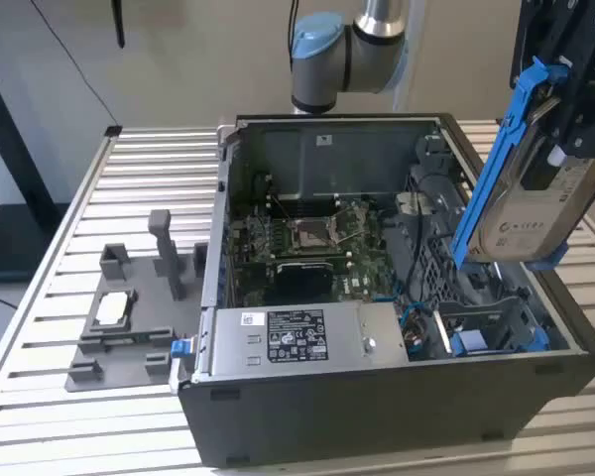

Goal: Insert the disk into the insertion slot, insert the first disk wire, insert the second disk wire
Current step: 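Insert the disk into the insertion slot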

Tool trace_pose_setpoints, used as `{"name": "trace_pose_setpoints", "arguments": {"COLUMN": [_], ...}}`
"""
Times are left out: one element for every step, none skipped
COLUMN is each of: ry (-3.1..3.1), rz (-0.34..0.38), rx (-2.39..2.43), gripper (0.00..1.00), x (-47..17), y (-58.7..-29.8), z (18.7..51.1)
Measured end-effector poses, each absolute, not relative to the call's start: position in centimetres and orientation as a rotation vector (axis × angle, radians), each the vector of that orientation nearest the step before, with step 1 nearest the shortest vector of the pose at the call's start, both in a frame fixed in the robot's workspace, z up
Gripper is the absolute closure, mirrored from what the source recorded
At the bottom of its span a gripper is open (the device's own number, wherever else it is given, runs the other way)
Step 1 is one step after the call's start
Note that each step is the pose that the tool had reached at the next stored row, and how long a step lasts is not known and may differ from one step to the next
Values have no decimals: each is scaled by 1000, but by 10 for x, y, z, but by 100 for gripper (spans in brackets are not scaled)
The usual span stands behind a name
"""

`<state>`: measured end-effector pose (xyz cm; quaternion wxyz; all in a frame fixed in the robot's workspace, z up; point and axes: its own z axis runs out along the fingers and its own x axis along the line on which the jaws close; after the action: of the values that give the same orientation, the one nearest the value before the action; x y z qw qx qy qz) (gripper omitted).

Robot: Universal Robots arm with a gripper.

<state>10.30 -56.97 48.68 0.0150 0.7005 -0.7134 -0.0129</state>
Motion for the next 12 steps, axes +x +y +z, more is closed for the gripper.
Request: {"name": "trace_pose_setpoints", "arguments": {"ry": [-2220,-2220,-2220,-2220,-2220,-2220,-2220,-2219,-2219,-2219,-2219,-2219], "rz": [-40,-40,-40,-40,-40,-40,-39,-39,-38,-38,-38,-38], "rx": [2180,2180,2180,2180,2180,2180,2180,2179,2179,2179,2179,2179], "gripper": [67,67,67,67,67,67,67,67,67,67,67,67], "x": [103,103,103,103,103,103,103,103,103,103,103,103], "y": [-570,-570,-570,-570,-570,-570,-570,-570,-570,-570,-570,-570], "z": [487,487,487,487,487,487,487,486,486,485,485,484]}}
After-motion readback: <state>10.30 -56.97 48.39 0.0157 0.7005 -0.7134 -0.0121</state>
